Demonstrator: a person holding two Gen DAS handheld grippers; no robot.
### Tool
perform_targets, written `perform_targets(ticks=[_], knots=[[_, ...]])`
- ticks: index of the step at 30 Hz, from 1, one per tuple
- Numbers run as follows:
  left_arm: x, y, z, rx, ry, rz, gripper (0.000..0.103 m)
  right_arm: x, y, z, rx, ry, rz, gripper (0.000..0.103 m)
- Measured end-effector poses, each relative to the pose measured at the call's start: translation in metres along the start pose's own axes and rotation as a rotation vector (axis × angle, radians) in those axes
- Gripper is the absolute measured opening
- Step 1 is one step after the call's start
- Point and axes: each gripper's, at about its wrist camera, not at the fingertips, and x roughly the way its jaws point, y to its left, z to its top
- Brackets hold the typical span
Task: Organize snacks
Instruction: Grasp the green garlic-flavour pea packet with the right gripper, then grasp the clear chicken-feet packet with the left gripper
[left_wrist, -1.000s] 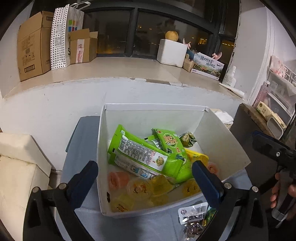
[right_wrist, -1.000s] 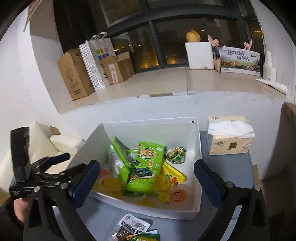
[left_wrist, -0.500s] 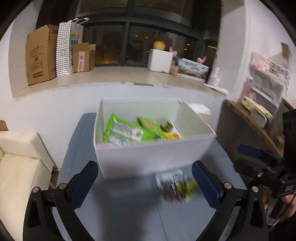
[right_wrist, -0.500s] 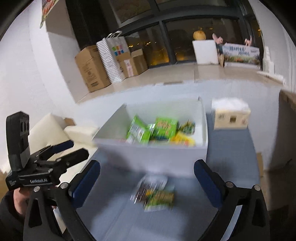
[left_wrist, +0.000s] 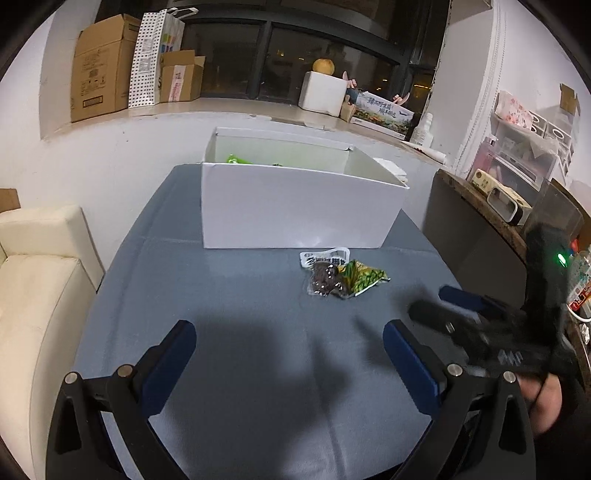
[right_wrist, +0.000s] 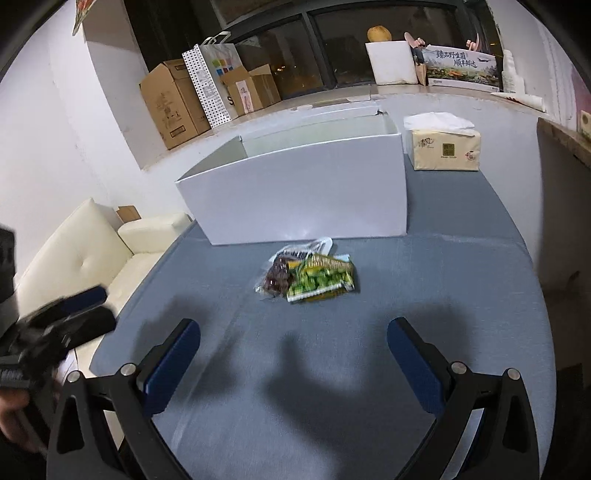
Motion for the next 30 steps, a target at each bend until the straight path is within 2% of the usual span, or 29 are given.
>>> perform_targets(ticks=[10,13,14,16,18,24,30], knots=[[-0.003,0.013,-0.011,-0.033,0.01,0.007,0.103,0.069,-0.017,0.029,0.068,0.053,-0.04,0.102],[-0.001,0.017,-0.012,-0.042,0.016,0.011,0.103,0.086,-0.02,0.028,0.069,0.083,-0.028,0.089],[-0.001,0.019,-0.012,-0.045,0.016,0.01,0.103,0.093,-0.021,0.025,0.07,0.114,-0.036,0.078],[0.001,0.021,-0.012,-0.051,0.017,0.014,0.103,0.091,-0.019,0.022,0.037,0.089,-0.051,0.063],[0.003,0.022,-0.013,-0.055,0.021,0.013,0.103,0.089,-0.02,0.02,0.046,0.088,-0.03,0.057],[0.012,0.015,-0.013,-0.043,0.036,0.01,0.103,0.071,-0.018,0.017,0.019,0.05,-0.025,0.055],[0.035,0.006,-0.006,-0.017,0.065,0.017,0.103,0.022,-0.012,0.019,0.003,-0.044,0.005,0.055]])
